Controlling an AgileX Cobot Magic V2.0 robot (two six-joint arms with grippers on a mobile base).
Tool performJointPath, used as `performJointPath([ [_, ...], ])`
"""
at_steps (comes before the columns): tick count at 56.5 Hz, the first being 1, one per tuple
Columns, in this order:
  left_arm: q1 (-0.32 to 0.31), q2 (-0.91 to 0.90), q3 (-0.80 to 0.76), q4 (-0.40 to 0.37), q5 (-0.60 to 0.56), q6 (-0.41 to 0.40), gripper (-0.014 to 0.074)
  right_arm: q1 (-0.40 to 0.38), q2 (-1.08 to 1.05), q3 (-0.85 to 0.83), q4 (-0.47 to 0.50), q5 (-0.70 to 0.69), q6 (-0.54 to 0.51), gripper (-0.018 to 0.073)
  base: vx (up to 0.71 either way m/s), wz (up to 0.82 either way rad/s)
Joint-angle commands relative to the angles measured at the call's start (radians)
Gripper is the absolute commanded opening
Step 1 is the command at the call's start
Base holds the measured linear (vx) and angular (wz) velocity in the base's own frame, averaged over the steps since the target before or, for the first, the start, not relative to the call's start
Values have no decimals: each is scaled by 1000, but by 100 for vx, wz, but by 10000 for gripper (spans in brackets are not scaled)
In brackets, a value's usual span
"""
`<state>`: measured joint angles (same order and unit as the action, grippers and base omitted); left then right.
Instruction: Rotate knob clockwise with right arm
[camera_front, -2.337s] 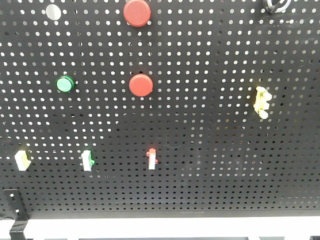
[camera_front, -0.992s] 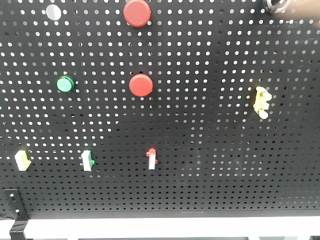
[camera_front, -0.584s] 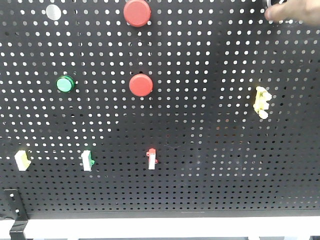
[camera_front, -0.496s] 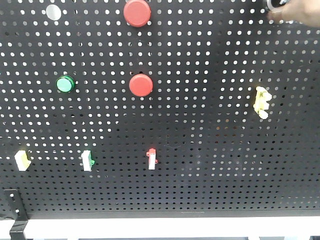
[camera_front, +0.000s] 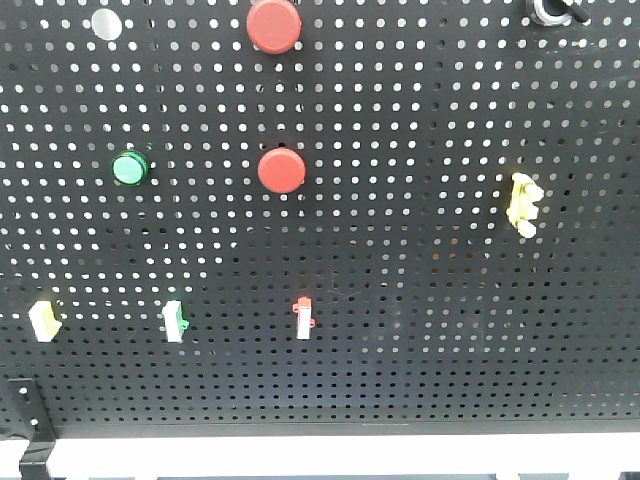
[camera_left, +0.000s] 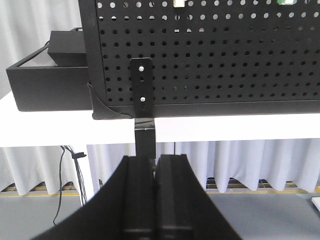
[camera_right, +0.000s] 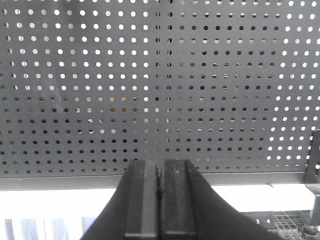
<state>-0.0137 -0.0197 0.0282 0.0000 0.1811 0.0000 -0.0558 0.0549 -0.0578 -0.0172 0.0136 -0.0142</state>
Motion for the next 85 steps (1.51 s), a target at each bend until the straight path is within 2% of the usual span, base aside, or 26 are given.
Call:
performJointPath([
  [1,-3,-8,26,-7,-82,0,-6,-5,16,-35,-5,-81,-1,-3,0,0],
  [31,-3,-8,26,-7,-82,0,-6,-5,16,-35,-5,-81,-1,-3,0,0],
  [36,-3,-8,26,-7,-82,0,-6,-5,16,-35,-38,-81,-41,-3,0,0],
  [44,-3,-8,26,-7,-82,0,-6,-5,16,-35,-33,-84,-50,-3,0,0],
  [53,-3,-8,26,-7,-82,0,-6,-5,16,-35,-28,-140,-49,-3,0,0],
  [59,-3,-8,26,-7,-82,0,-6,-5,16,-39,-29,-258,-49,-2,0,0],
  [64,-3,-8,26,-7,-82,0,-6,-5,22,-86,-26,-251,-49,3,0,0],
  [75,-3,-8,26,-7,-82,0,-6,-5,130,-276,-35,-80,-68,42,0,0],
  [85,-3,-8,26,-7,-82,0,-6,-5,270,-414,-35,-78,-107,158,0,0],
])
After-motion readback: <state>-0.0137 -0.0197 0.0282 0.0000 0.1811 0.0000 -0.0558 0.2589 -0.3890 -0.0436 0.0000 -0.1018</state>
